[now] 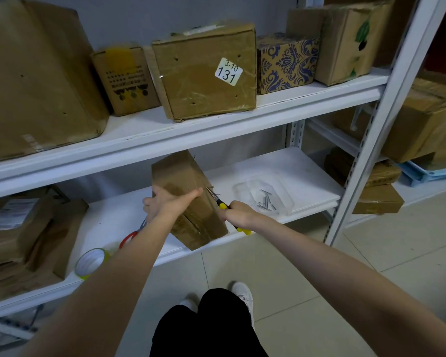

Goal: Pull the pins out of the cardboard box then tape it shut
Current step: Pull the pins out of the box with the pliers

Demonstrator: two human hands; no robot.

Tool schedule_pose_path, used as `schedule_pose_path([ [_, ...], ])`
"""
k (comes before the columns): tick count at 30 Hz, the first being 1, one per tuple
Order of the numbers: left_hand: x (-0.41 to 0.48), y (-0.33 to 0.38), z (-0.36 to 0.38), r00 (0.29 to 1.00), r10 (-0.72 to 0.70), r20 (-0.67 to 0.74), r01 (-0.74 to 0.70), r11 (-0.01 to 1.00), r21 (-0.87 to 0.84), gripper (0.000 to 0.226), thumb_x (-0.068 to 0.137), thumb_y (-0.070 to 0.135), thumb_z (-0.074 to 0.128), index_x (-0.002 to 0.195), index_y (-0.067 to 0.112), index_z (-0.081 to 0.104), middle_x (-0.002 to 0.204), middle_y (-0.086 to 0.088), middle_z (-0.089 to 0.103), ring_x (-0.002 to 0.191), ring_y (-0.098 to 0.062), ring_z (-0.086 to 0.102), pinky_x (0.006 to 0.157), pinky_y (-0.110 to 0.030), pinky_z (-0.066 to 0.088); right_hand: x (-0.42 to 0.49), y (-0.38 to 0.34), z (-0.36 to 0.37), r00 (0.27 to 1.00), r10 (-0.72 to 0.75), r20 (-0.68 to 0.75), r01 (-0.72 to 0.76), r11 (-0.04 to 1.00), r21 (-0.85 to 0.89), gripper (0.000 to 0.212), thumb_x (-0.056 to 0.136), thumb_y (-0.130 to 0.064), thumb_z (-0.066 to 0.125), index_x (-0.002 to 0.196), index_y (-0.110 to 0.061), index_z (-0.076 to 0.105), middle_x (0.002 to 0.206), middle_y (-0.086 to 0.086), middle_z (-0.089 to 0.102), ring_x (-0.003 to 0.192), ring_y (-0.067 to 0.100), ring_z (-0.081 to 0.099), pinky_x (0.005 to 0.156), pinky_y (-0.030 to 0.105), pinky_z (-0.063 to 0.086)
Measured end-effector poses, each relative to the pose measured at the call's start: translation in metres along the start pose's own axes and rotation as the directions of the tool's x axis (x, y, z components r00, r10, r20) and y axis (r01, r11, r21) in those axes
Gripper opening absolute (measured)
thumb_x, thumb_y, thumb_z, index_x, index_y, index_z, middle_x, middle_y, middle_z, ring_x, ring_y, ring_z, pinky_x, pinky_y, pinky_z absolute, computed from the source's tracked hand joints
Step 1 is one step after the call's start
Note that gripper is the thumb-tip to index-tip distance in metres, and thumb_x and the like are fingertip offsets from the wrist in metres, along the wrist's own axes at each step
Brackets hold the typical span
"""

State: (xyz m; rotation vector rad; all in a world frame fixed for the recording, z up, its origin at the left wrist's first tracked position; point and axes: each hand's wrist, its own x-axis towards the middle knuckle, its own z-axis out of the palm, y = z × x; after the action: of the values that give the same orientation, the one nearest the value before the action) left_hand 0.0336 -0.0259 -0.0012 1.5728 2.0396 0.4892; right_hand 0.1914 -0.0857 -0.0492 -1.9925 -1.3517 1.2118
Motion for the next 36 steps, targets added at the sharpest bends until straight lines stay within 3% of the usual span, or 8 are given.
schedule_pose_path([
  [6, 0.001, 0.000, 0.001, 1.000, 0.018, 0.007, -0.018, 1.000, 0.021, 0.119, 0.053, 0.078, 0.069, 0.141, 0.015, 0.021, 0.139, -0.020, 0.033, 0.130, -0.037, 0.035, 0.100, -0.049, 0.040, 0.010, -0.005, 0.010, 0.999, -0.014, -0.042, 0.016, 0.999, 0.032, 0.027, 0.086, -0.030, 0.052, 0.067, -0.014, 0.041, 0.067, 0.004, 0.044, 0.059, 0.019, 0.042, 0.055, 0.026, 0.032],
  [10, -0.001, 0.002, 0.003, 0.999, 0.033, -0.001, -0.032, 0.998, 0.059, 0.118, 0.054, 0.079, 0.067, 0.142, 0.014, 0.022, 0.139, -0.020, 0.033, 0.131, -0.036, 0.034, 0.099, -0.047, 0.040, 0.010, -0.005, 0.009, 0.999, -0.016, -0.038, 0.019, 0.997, 0.075, 0.023, 0.074, -0.031, 0.054, 0.073, -0.008, 0.052, 0.069, 0.006, 0.051, 0.064, 0.023, 0.048, 0.065, 0.030, 0.042],
  [17, -0.009, 0.006, 0.010, 0.994, 0.105, -0.019, -0.101, 0.982, 0.160, 0.116, 0.056, 0.081, 0.064, 0.142, 0.012, 0.024, 0.139, -0.021, 0.033, 0.130, -0.036, 0.034, 0.098, -0.046, 0.039, 0.002, 0.005, -0.003, 0.994, -0.010, 0.106, -0.039, 0.890, 0.455, 0.014, 0.081, -0.014, 0.047, 0.072, -0.004, 0.050, 0.064, 0.012, 0.046, 0.055, 0.022, 0.044, 0.053, 0.027, 0.040],
  [21, -0.013, 0.008, 0.013, 0.992, 0.121, -0.028, -0.114, 0.977, 0.178, 0.116, 0.055, 0.080, 0.065, 0.140, 0.011, 0.025, 0.137, -0.021, 0.035, 0.129, -0.035, 0.035, 0.097, -0.044, 0.038, -0.006, 0.005, -0.003, 0.995, 0.005, -0.102, 0.004, 0.996, 0.090, 0.027, 0.074, -0.027, 0.058, 0.063, -0.012, 0.039, 0.058, 0.003, 0.040, 0.051, 0.019, 0.036, 0.049, 0.024, 0.028],
  [28, -0.020, 0.015, 0.020, 0.985, 0.169, -0.018, -0.160, 0.959, 0.233, 0.116, 0.055, 0.079, 0.067, 0.139, 0.010, 0.026, 0.137, -0.021, 0.034, 0.129, -0.035, 0.034, 0.098, -0.045, 0.038, -0.013, 0.022, -0.004, 0.969, -0.066, -0.238, 0.035, 0.990, -0.134, 0.032, 0.078, -0.023, 0.057, 0.059, -0.013, 0.033, 0.057, 0.002, 0.037, 0.054, 0.021, 0.035, 0.047, 0.028, 0.024],
  [33, -0.018, 0.016, 0.021, 0.986, 0.165, -0.001, -0.160, 0.961, 0.226, 0.117, 0.055, 0.078, 0.068, 0.141, 0.010, 0.024, 0.138, -0.021, 0.033, 0.130, -0.035, 0.033, 0.099, -0.045, 0.037, -0.010, 0.033, -0.011, 0.987, 0.073, -0.144, -0.036, 0.970, 0.242, 0.016, 0.073, -0.018, 0.059, 0.068, -0.006, 0.049, 0.062, 0.008, 0.047, 0.056, 0.023, 0.042, 0.055, 0.027, 0.037],
  [36, -0.018, 0.016, 0.021, 0.985, 0.175, -0.002, -0.169, 0.955, 0.244, 0.116, 0.057, 0.078, 0.067, 0.140, 0.010, 0.024, 0.138, -0.020, 0.033, 0.129, -0.035, 0.033, 0.099, -0.045, 0.038, -0.007, 0.044, -0.025, 0.964, 0.104, -0.246, -0.069, 0.987, 0.147, 0.019, 0.073, -0.021, 0.059, 0.064, -0.009, 0.047, 0.062, 0.006, 0.048, 0.056, 0.023, 0.044, 0.054, 0.025, 0.035],
])
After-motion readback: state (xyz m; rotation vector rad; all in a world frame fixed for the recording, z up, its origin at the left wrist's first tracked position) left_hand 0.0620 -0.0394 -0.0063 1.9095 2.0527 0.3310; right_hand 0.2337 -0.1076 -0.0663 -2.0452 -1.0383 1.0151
